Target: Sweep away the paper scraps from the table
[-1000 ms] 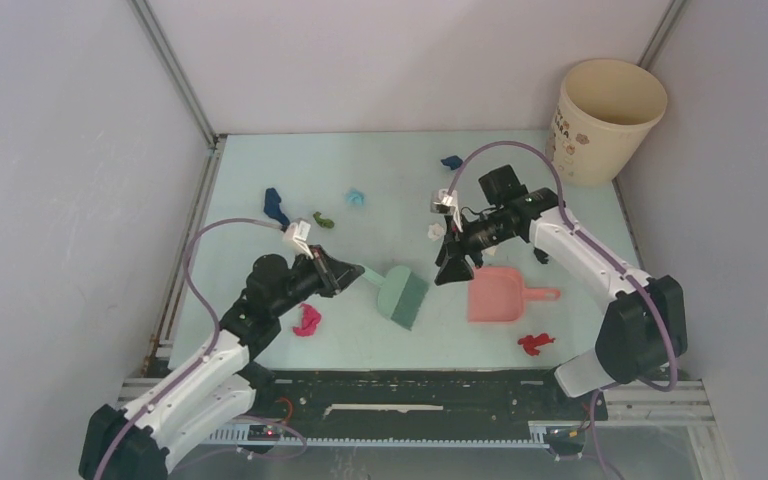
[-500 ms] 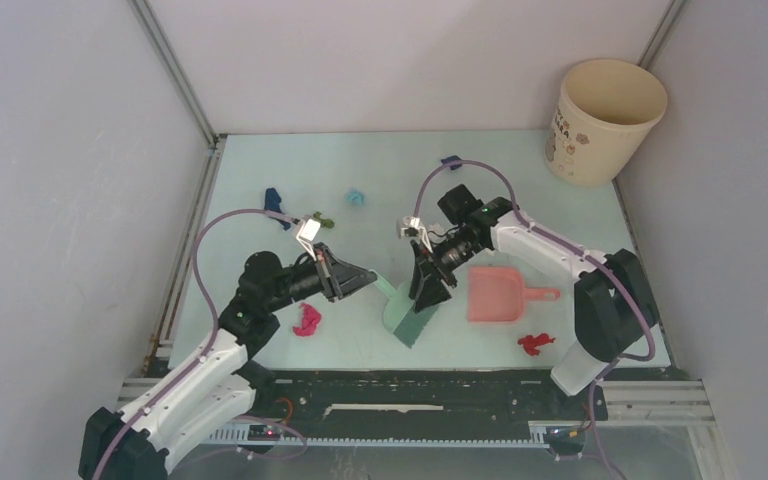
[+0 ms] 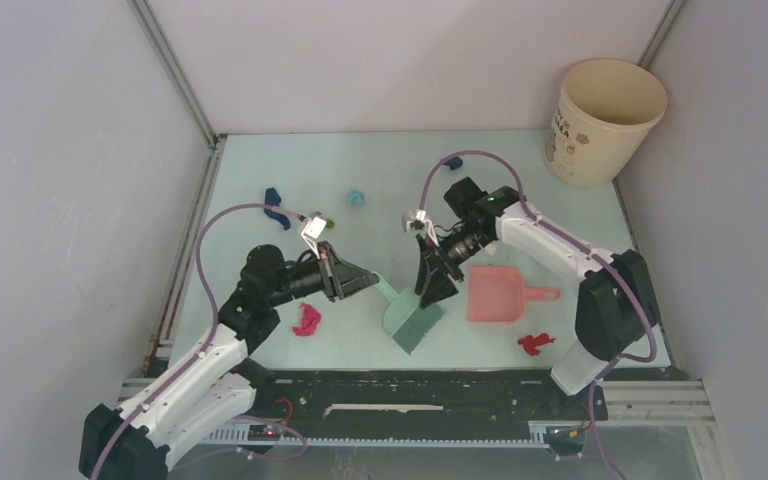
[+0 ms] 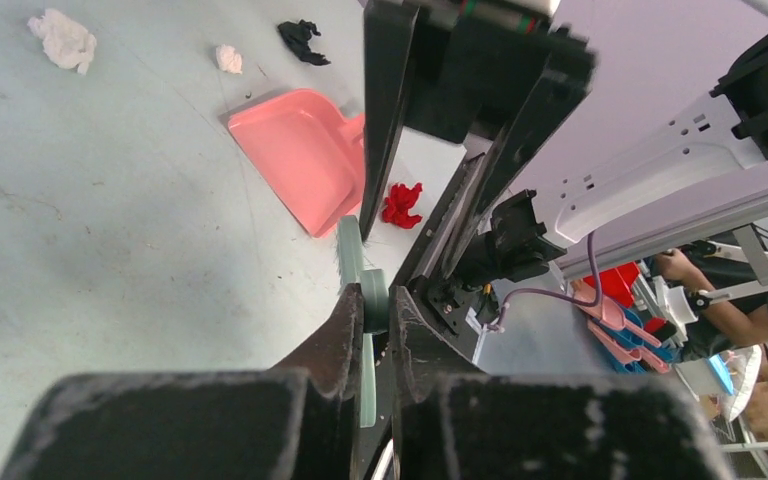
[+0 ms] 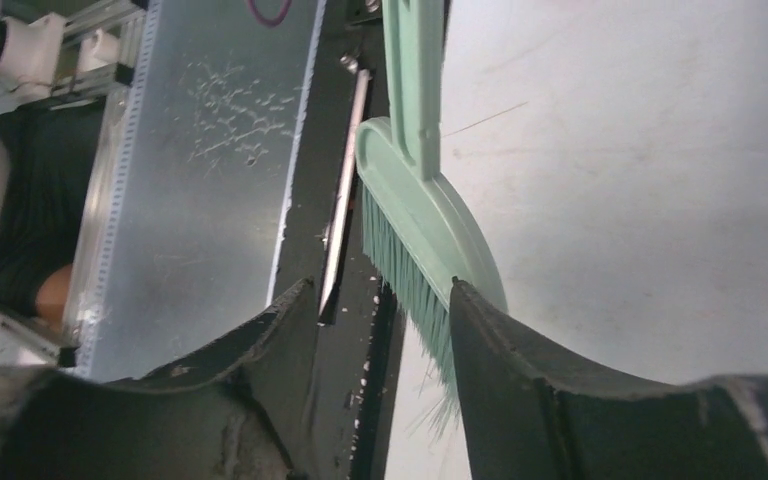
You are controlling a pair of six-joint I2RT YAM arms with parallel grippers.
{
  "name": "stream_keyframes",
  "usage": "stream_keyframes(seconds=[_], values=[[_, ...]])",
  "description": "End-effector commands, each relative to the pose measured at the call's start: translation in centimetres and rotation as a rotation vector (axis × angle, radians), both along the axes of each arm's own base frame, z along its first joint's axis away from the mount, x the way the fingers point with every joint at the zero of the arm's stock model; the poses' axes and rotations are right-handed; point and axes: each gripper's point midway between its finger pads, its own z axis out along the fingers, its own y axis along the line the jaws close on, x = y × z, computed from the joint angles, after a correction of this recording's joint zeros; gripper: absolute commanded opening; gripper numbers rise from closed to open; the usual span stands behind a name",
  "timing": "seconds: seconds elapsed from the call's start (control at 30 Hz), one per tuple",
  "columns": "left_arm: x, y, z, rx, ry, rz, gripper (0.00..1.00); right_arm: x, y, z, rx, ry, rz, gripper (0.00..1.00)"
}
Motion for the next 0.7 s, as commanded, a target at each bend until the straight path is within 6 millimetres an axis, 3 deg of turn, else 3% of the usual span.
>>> stream_keyframes(seconds=[0.0, 0.17, 0.3, 0.47, 0.53, 0.6, 0.67], values=[[-0.7, 0.1, 2.3, 0.013, -0.092, -0.038, 0.0, 1.2, -1.2, 4.5, 0.059, -0.153, -0.043, 0.61], [-1.4, -0.1, 3.9, -0.061, -0.089, -0.06, 0.0, 2.5, -1.3, 2.7, 0.031, -0.172, -0.125, 0.67], [-1.6, -0.2, 5.4, -0.132, -0.102, -0.059, 0.0, 1.0, -0.7, 1.7, 0.044, -0.079, -0.073, 0.72], [-1.5, -0.3, 6.1, -0.166, -0.105, -0.057, 0.0, -1.2, 0.4, 0.6, 0.025, -0.039, 0.013, 0.72], [-1.6, -0.4, 6.1, -0.165, -0.103, -0.065, 0.0, -1.6, 0.6, 0.7, 0.038, -0.021, 0.031, 0.61], [-1.5, -0.5, 5.7, -0.149, -0.093, -0.069, 0.01, -2.0, 0.5, 0.8, 0.044, -0.002, 0.045, 0.36], [-1.6, -0.4, 4.7, -0.085, -0.084, -0.075, 0.14, -2.1, 0.1, 1.0, 0.039, -0.002, 0.065, 0.12]])
